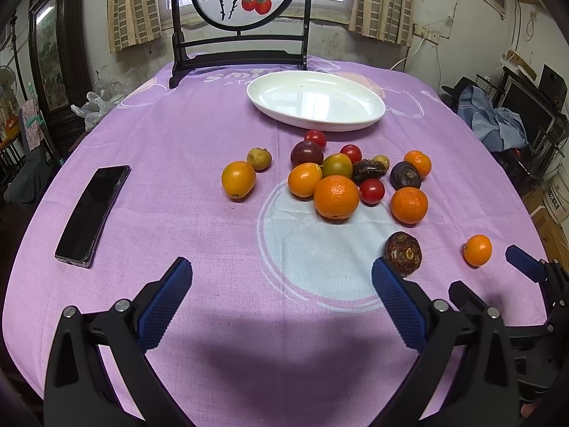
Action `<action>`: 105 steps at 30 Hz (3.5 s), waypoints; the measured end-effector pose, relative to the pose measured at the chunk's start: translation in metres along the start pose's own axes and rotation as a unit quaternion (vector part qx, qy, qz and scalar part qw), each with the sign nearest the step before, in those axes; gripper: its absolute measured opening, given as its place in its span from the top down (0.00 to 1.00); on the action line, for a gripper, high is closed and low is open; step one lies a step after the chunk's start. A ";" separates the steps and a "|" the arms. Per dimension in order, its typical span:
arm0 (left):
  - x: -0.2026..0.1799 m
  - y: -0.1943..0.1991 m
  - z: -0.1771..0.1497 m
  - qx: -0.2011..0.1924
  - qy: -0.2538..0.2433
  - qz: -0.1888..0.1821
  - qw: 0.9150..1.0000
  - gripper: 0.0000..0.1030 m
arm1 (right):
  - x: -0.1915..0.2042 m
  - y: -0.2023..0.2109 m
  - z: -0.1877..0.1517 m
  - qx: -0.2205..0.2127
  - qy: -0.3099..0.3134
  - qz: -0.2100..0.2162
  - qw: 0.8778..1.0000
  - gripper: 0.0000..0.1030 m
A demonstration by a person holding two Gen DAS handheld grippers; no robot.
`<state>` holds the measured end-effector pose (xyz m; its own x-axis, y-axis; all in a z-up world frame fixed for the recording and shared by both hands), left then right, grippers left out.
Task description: Organize fruits
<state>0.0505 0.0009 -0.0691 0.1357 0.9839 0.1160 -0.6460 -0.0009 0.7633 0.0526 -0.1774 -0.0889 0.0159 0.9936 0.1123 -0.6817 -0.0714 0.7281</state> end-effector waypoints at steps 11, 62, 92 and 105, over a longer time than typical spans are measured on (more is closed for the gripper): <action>-0.005 -0.002 0.002 0.003 -0.001 -0.001 1.000 0.04 | 0.000 0.000 -0.002 0.001 0.000 0.000 1.000 0.03; 0.033 -0.042 -0.005 0.029 -0.017 0.000 0.999 0.04 | -0.065 -0.032 -0.021 0.077 -0.005 -0.007 0.997 0.07; 0.069 -0.114 0.032 0.092 0.006 -0.020 0.996 0.25 | -0.034 -0.042 -0.004 0.081 -0.013 0.076 0.994 0.61; 0.059 -0.125 0.046 0.085 -0.025 -0.029 0.996 0.66 | -0.024 -0.043 -0.004 0.082 0.002 0.080 0.993 0.61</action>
<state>0.1743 0.0508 -0.1287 0.2099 0.9730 0.0962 -0.5001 0.0222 0.8657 0.0787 -0.1980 -0.1257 -0.0863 0.9684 0.2341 -0.5462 -0.2425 0.8018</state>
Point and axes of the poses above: each gripper's, at about its wrist camera, not at the fingertips, and y roughly against the way its jaws point, x to its left, z to its top, the point moved 9 cm from there along -y, roughly the way its jaws point, and after that the axes turned 13 degrees about -y, right-handed, at the moved point
